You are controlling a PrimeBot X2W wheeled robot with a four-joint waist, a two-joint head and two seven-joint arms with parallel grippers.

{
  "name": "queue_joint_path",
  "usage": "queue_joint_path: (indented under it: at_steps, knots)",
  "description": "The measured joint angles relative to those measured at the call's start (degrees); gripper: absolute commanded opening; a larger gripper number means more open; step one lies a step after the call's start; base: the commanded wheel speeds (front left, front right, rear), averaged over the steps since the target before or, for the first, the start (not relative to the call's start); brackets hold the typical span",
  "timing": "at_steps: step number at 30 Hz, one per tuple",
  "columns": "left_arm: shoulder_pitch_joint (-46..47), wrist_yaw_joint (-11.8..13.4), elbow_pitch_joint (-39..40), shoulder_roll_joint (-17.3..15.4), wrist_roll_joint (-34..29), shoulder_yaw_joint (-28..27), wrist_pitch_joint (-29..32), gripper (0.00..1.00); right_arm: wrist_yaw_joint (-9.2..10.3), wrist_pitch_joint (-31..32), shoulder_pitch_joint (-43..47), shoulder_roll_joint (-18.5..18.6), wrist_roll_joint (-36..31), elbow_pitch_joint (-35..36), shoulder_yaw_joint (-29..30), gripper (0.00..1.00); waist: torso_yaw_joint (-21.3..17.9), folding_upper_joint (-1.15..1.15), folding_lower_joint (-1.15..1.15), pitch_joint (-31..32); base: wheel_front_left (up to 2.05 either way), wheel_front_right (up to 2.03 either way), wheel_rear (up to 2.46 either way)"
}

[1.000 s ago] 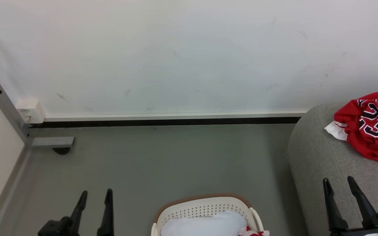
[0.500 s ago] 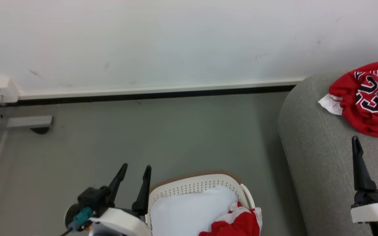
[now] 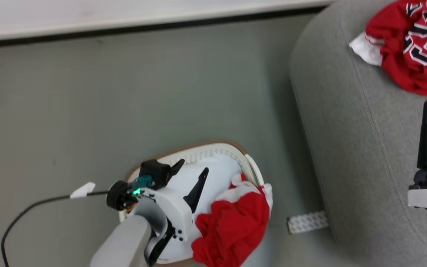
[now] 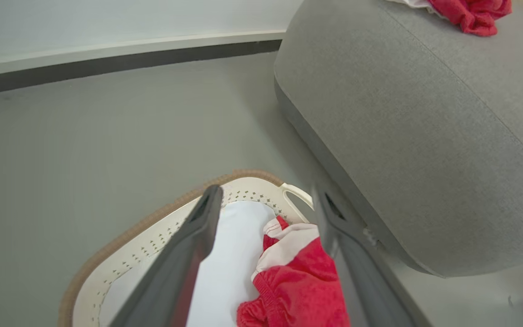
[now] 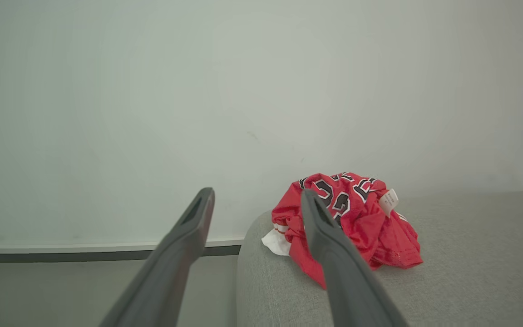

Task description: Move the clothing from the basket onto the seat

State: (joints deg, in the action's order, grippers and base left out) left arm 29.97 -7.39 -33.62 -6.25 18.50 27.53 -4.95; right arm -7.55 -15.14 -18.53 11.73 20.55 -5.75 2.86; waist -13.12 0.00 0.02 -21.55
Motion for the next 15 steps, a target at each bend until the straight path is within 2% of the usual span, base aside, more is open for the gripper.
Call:
queue_joint_path:
  at_steps: [4,15]
  knots:
    - [4.27,0.0,-4.14,-2.09,1.47,5.7,1.79,1.0,0.0,0.0,-2.25,-1.77,-0.23,0.7,-0.11,1.0,-2.65,0.0,0.0,-4.53,0.0,0.0,0.0]
    - [13.64,-0.09,-12.36,-4.05,13.14,19.36,7.37,1.0,0.0,0.0,-8.02,-5.8,0.07,3.74,-0.45,1.0,-8.99,0.0,-0.01,-16.04,0.0,0.0,0.0]
